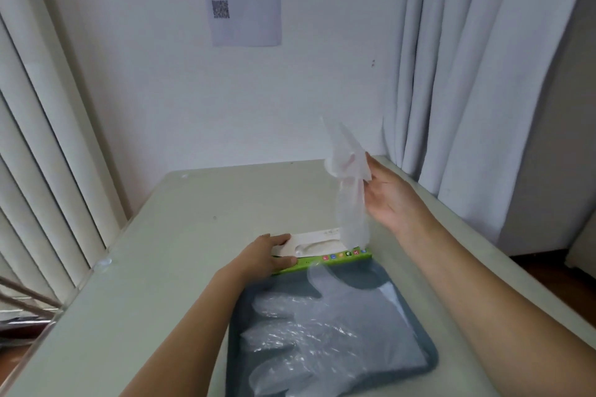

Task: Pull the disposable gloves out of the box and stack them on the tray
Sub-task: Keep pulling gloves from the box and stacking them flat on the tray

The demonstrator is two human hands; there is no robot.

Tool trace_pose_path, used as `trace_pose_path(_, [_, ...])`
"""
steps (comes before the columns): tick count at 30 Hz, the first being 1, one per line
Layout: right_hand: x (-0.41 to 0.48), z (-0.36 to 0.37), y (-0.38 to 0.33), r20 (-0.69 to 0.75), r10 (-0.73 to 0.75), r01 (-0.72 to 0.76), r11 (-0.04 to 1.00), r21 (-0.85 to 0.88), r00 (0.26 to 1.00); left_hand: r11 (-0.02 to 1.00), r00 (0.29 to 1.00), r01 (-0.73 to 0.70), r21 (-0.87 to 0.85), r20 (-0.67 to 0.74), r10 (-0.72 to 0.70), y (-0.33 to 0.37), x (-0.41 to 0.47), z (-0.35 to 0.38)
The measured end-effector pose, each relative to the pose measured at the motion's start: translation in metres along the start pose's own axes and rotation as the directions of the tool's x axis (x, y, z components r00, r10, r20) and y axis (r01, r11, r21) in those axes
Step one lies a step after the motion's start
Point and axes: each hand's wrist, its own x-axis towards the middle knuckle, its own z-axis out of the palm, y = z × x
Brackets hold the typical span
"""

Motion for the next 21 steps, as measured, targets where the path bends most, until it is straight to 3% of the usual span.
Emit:
trace_pose_path(2, [-0.014, 0.005, -0.006, 0.046, 0.062, -0.063, 0.998, 0.021, 0.997, 0.994, 0.997, -0.037, -0.108, -0.074, 0.029, 0.016, -0.009, -0.010])
trace_pose_path(3, [-0.021, 0.006, -0.009, 0.069, 0.078, -0.080, 0.996, 0.024, 0.995, 0.968, 0.990, -0.071, -0.243, -0.133, 0.040, 0.027, -0.016, -0.015])
trace_pose_path(5, [-0.033, 0.007, -0.008, 0.080, 0.095, -0.093, 0.995, -0.032, 0.992, 0.826, 0.976, -0.172, -0.537, -0.205, 0.070, 0.045, -0.030, -0.022])
trace_pose_path(7, [-0.052, 0.009, -0.010, 0.084, 0.106, -0.103, 0.994, -0.039, 0.991, 0.716, 0.971, -0.237, -0.657, -0.187, 0.150, 0.066, -0.050, -0.023])
trace_pose_path(12, [-0.081, 0.014, -0.007, 0.050, 0.074, -0.082, 0.979, 0.184, 0.996, 0.728, 0.972, -0.185, -0.661, -0.015, 0.233, 0.102, -0.088, -0.006])
trace_pose_path(15, [-0.096, 0.013, -0.008, -0.026, 0.022, -0.014, 0.965, 0.262, 0.999, 0.585, 0.966, -0.051, -0.810, 0.110, 0.236, 0.111, -0.105, 0.014])
trace_pose_path(18, [-0.105, 0.007, 0.000, -0.046, 0.064, -0.045, 0.942, 0.332, 0.997, 0.499, 0.978, -0.092, -0.862, 0.016, 0.209, 0.119, -0.119, 0.023])
trace_pose_path(21, [-0.119, -0.005, 0.008, -0.105, 0.099, -0.060, 0.944, 0.325, 0.989, 0.559, 0.985, -0.167, -0.812, -0.110, 0.134, 0.119, -0.127, 0.022])
